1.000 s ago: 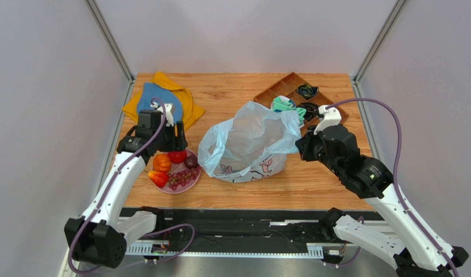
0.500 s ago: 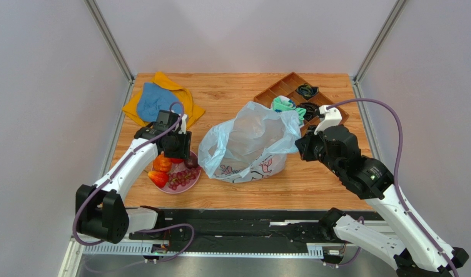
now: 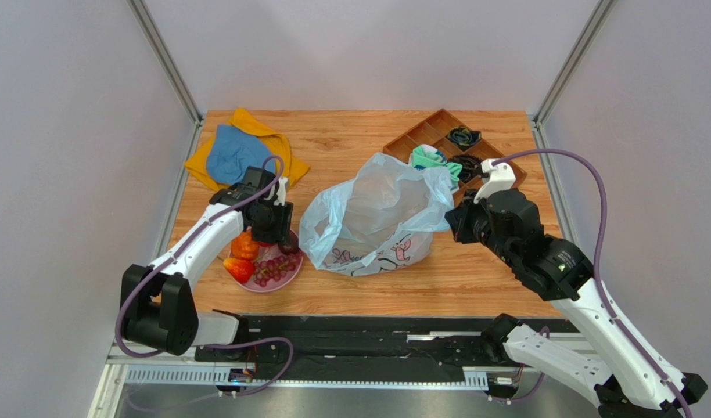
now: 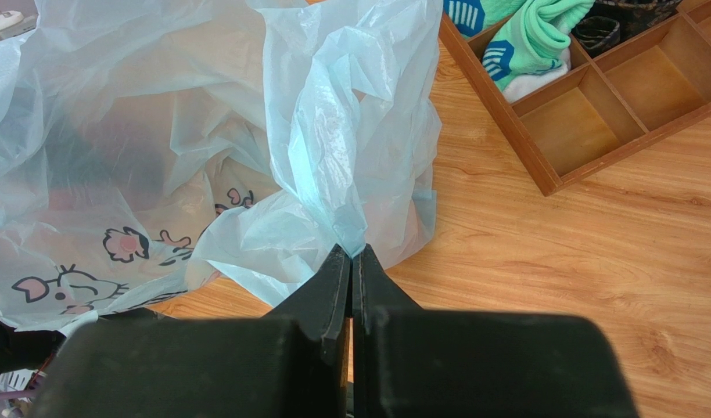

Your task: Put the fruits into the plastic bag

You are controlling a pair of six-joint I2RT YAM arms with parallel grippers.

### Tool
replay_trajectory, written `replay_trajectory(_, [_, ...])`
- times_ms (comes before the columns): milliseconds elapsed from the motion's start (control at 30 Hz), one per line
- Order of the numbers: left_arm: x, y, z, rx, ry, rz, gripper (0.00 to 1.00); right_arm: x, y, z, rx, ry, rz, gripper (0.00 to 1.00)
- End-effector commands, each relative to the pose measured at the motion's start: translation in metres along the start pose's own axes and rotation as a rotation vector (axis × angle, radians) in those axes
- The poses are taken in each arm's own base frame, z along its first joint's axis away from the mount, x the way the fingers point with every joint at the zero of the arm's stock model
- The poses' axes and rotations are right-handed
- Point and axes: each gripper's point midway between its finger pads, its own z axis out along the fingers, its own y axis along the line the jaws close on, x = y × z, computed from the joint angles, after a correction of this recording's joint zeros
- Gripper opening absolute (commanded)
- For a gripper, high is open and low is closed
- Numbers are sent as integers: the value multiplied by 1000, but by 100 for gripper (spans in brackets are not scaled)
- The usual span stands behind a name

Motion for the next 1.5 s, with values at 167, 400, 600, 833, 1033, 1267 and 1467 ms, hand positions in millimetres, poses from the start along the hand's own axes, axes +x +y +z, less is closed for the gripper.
replay_trajectory(167, [-11, -9, -4, 30, -10, 35, 44, -10, 4, 1, -20, -42, -1, 0])
replay_trajectory(400, [-8, -14, 0, 52, 9, 46, 36, -9, 3, 1, -15, -41, 1, 0])
replay_trajectory(600, [-8, -20, 2, 82, 19, 47, 34, -8, 3, 1, -14, -40, 3, 0])
replay_trajectory(833, [-10, -21, 1, 87, 14, 51, 25, -6, 2, 2, -13, -34, 2, 0])
replay_trajectory(1033, [-10, -23, -1, 94, 11, 54, 10, -5, 3, 2, -15, -31, 2, 0])
replay_trajectory(1267, [-15, -25, -7, 107, -23, 67, 0, -5, 3, 3, -13, -27, 3, 0])
replay_trajectory(1467, [-20, -30, -15, 135, -67, 81, 0, -5, 4, 3, -15, -23, 5, 0])
